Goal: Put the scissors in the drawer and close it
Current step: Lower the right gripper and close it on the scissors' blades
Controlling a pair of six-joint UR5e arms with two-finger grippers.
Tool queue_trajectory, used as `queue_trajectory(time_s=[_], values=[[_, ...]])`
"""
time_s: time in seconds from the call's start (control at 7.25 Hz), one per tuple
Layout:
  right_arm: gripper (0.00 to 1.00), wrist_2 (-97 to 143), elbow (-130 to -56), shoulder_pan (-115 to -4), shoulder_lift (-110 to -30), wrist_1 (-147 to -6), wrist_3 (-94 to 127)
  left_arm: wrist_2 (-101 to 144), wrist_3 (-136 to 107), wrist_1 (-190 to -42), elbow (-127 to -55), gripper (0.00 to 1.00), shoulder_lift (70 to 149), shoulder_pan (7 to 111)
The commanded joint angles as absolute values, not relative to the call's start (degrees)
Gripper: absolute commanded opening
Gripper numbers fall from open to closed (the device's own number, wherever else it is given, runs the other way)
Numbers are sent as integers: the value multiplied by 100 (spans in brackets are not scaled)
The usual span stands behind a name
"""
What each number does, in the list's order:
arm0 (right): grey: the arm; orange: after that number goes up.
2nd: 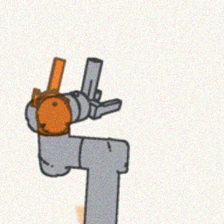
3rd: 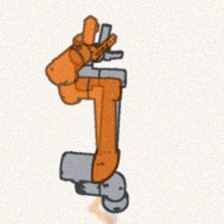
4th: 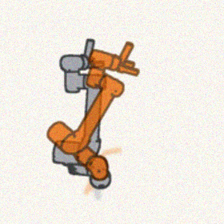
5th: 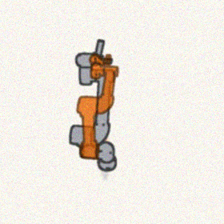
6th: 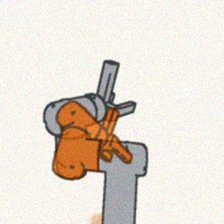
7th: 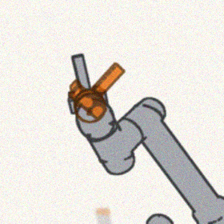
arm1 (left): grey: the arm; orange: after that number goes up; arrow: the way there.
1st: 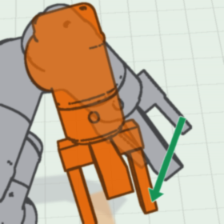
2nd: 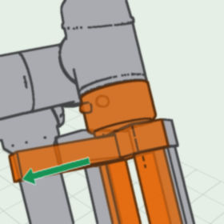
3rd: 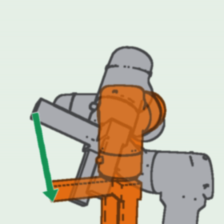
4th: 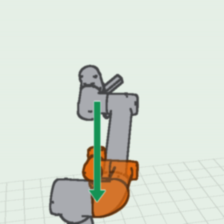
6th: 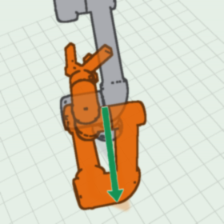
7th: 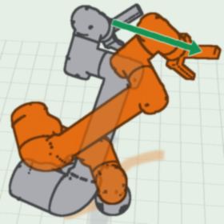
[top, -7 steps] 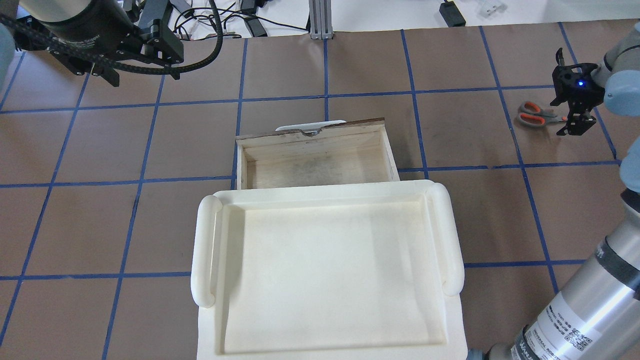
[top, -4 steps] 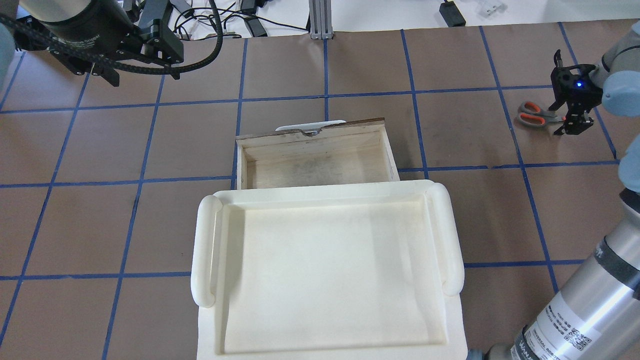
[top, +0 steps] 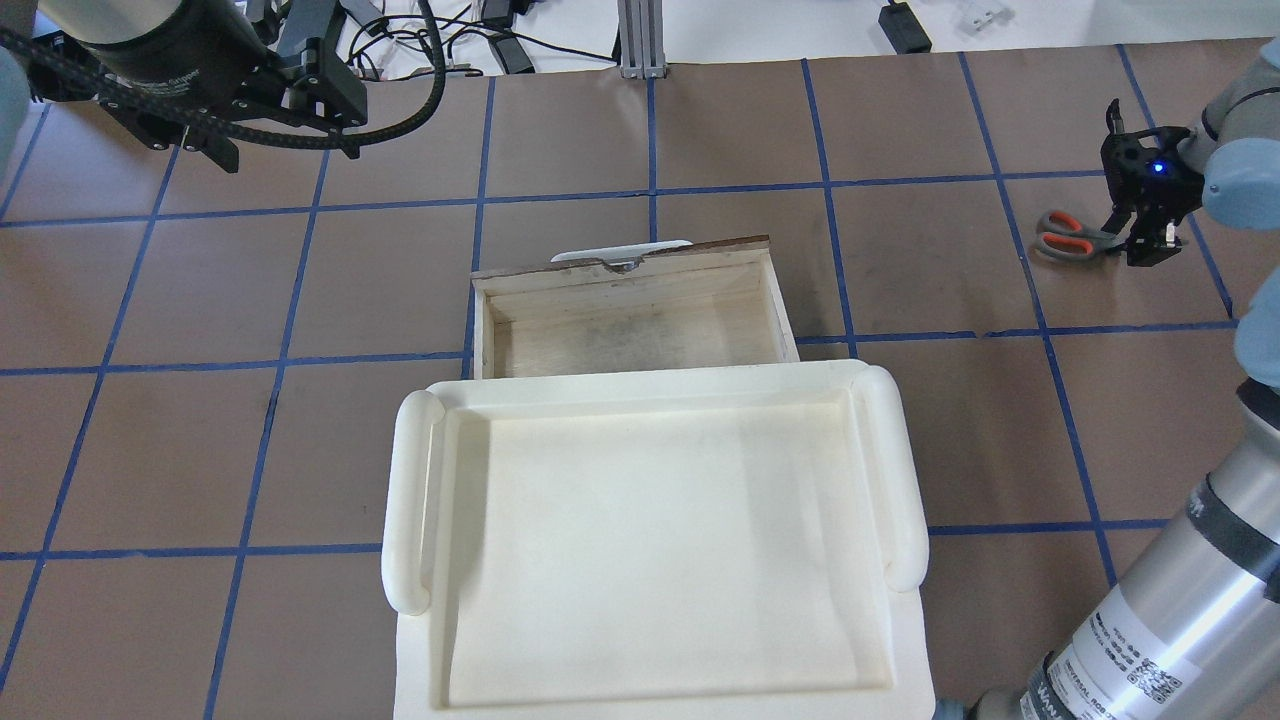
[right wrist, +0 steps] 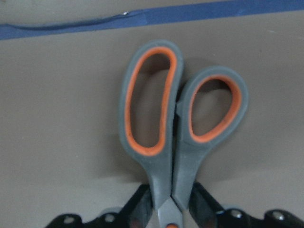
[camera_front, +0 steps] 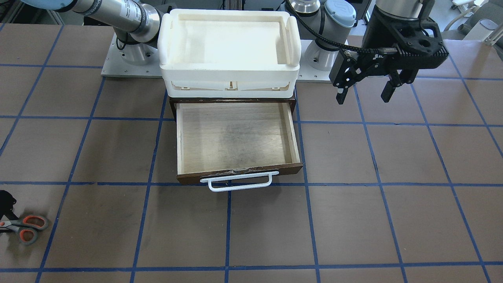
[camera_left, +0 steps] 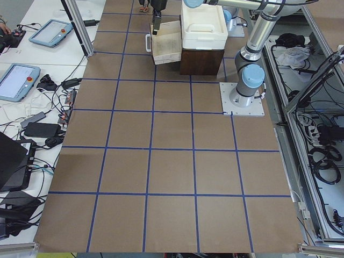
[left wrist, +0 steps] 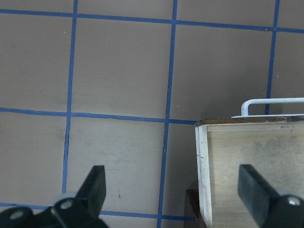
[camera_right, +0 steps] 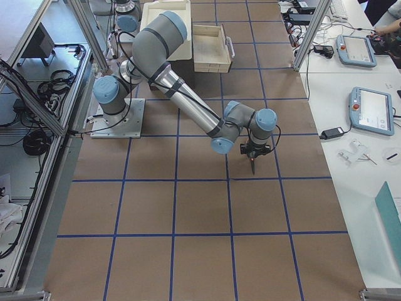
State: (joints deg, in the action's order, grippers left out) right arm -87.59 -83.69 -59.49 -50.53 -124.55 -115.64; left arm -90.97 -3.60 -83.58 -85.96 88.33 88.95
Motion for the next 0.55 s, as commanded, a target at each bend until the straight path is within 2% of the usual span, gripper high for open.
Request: queue_trajectory(time_s=[0.0, 0.41], values=[[0, -8815, -8367, -5994, -5263, -12402, -11540, -9097, -360, -8358, -8596, 100, 8833, 8895], [0, -8815, -8367, -6178, -5921, -11736, -11496, -9097, -369, -8358, -8596, 100, 8833, 8895]])
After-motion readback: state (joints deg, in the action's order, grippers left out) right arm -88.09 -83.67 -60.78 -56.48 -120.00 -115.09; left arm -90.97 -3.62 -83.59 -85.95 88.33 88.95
